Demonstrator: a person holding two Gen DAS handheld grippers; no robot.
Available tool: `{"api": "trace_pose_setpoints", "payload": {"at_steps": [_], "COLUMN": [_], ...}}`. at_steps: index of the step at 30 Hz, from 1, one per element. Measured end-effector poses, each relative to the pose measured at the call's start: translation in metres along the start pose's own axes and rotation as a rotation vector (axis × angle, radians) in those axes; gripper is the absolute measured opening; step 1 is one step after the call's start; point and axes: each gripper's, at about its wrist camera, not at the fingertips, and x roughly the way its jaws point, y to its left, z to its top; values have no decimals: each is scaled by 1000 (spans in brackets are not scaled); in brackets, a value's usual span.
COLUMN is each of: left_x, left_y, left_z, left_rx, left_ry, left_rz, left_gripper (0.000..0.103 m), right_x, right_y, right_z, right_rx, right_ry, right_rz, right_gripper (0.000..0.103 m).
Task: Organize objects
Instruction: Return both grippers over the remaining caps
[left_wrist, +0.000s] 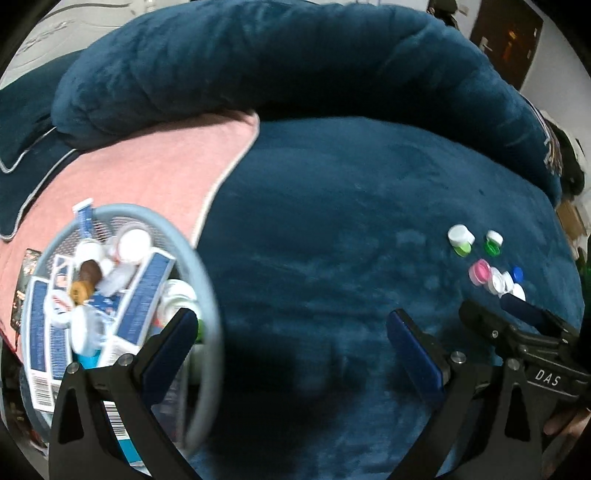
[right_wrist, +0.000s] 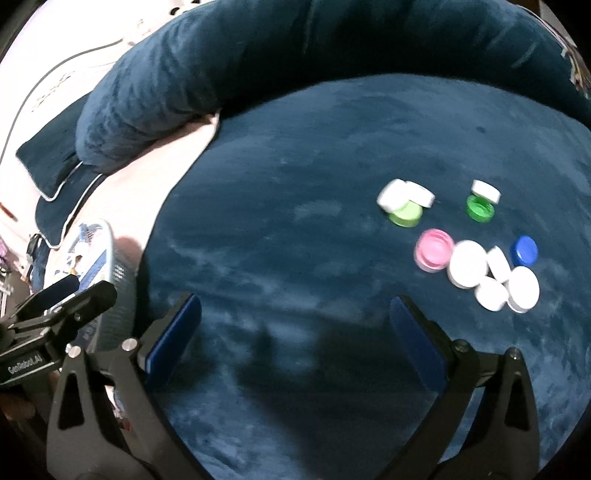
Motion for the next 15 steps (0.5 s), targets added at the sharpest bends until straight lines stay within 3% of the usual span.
{"api": "trace_pose_setpoints", "payload": {"at_steps": [15], "left_x": [28], "left_y": [-59], "left_z": [-5], "left_rx": [79], "left_ry": [81], "left_rz": [-71], "left_gripper": [102], "right_x": [-5], "right_y": [-60], "right_z": [-9], "right_rx": [100], "right_ry": [12], "right_rz": [-49], "right_gripper": [103]}}
